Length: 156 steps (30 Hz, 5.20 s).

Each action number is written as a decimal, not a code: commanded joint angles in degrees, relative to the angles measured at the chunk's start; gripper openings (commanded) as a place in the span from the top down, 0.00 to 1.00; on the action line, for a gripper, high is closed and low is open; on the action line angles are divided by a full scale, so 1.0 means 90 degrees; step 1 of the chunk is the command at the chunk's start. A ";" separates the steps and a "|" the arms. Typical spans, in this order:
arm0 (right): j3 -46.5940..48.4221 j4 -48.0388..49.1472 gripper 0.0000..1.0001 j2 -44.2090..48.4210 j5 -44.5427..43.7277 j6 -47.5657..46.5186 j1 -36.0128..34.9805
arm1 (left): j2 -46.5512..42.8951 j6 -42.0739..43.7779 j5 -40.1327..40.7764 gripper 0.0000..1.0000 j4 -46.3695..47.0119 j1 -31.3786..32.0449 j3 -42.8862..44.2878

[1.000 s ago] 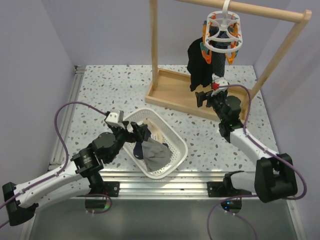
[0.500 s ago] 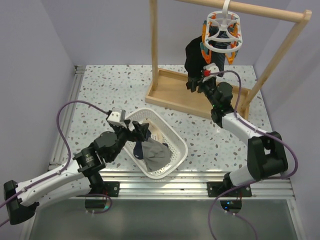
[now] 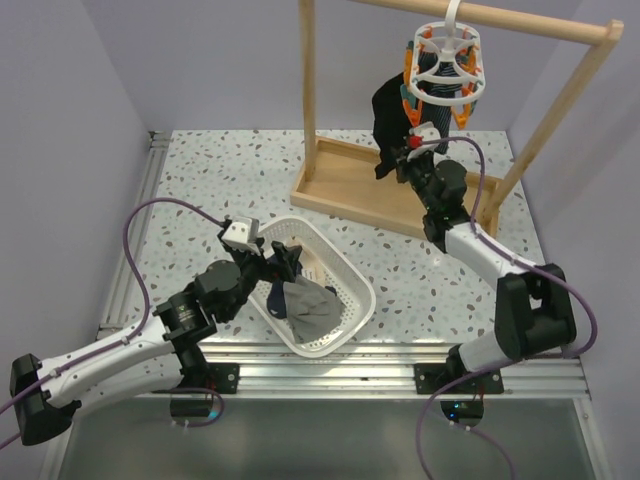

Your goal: Remove the underwear clipped to the hanger

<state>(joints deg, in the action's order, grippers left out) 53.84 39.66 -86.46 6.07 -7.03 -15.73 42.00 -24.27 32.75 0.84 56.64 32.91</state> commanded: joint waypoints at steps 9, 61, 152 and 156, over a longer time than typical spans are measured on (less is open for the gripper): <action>-0.0679 -0.1837 1.00 0.2261 0.1796 0.0575 0.0458 | 0.0050 0.0177 -0.0114 0.00 0.0561 -0.0024 0.0074; -0.0075 -0.2951 1.00 0.1843 0.2441 0.2246 0.3896 | 0.3996 -0.0622 -0.3004 0.00 0.2895 -0.0893 0.3275; -0.0514 -0.2297 1.00 0.1784 0.3340 0.2255 0.3896 | 0.9425 0.0304 0.0433 0.16 0.4027 -0.0571 1.0143; -0.0534 -0.2307 1.00 0.1764 0.3340 0.2265 0.3896 | 0.9435 0.0548 0.0345 0.17 0.4320 -0.0581 1.0143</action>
<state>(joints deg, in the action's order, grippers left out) 49.65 18.04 -71.09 35.57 12.86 18.94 130.23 -22.55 35.38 33.01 51.46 123.90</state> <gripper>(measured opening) 0.035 0.833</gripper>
